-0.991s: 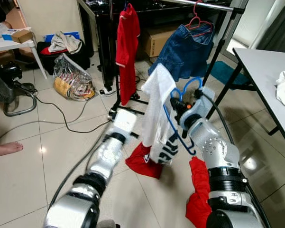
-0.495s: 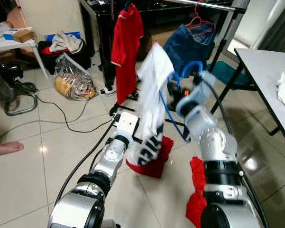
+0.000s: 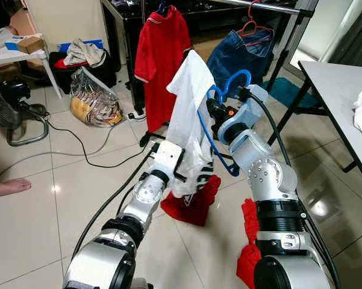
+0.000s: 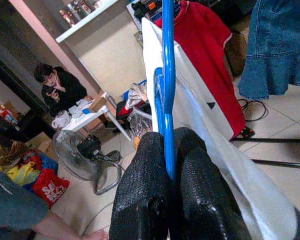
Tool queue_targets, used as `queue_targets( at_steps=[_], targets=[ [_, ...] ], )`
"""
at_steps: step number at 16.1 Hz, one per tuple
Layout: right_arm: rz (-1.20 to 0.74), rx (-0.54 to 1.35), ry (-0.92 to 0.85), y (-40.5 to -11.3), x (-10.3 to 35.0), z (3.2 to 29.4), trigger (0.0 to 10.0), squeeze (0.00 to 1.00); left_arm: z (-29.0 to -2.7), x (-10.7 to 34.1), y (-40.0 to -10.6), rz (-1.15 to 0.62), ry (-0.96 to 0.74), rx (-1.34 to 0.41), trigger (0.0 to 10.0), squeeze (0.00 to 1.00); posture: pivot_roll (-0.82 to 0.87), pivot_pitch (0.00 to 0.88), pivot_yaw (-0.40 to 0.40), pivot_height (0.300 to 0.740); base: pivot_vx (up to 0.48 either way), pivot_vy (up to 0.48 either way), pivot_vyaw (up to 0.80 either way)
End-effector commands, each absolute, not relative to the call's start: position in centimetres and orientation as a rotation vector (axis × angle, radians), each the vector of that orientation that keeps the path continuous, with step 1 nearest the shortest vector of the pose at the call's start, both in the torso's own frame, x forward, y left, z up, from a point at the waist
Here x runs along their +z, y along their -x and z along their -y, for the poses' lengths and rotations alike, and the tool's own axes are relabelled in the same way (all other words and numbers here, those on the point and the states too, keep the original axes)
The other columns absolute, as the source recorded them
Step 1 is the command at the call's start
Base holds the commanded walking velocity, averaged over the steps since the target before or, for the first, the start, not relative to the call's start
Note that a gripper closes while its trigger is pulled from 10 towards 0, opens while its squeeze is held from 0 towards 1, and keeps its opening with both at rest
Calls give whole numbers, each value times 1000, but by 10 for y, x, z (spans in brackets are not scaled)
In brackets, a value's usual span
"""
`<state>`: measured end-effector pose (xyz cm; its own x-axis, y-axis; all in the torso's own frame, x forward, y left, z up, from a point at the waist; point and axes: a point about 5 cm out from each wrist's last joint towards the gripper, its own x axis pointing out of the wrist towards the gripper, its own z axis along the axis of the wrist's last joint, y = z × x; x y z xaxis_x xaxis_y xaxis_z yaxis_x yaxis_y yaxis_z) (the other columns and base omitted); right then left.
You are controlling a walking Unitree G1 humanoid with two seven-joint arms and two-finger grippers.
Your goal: Hang hanger
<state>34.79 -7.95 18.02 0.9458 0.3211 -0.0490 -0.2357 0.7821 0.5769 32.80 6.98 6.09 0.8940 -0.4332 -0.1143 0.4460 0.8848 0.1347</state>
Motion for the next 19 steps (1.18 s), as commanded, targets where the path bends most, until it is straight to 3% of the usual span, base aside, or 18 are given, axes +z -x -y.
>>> queue_targets(
  at_steps=[1, 5, 6, 7, 19],
  targets=[
    [-78, 381, -655, -347, 207, 55, 10000, 0, -65, 63, -326, -63, -133, -501, 10000, 1000, 127, 0, -35, 740, 0, 0, 0],
    [-69, 415, -592, -344, 200, 55, 10000, 0, -63, 58, -323, -78, -157, -507, 10000, 1000, 122, 0, -30, 740, 0, 0, 0],
    [-86, 380, -584, -345, 189, 61, 10000, 0, -65, 57, -323, -89, -157, -499, 10000, 424, 124, 0, -29, 740, 0, 0, 0],
    [-92, 344, -590, -345, 182, 69, 10000, 0, -67, 54, -322, -105, -146, -492, 10000, 0, 125, 0, -27, 740, 0, 0, 0],
    [-39, 403, -686, -339, 196, 67, 10000, 0, -73, 54, -325, -122, -122, -465, 10000, 0, 118, 0, -14, 740, 0, 0, 0]
  ],
)
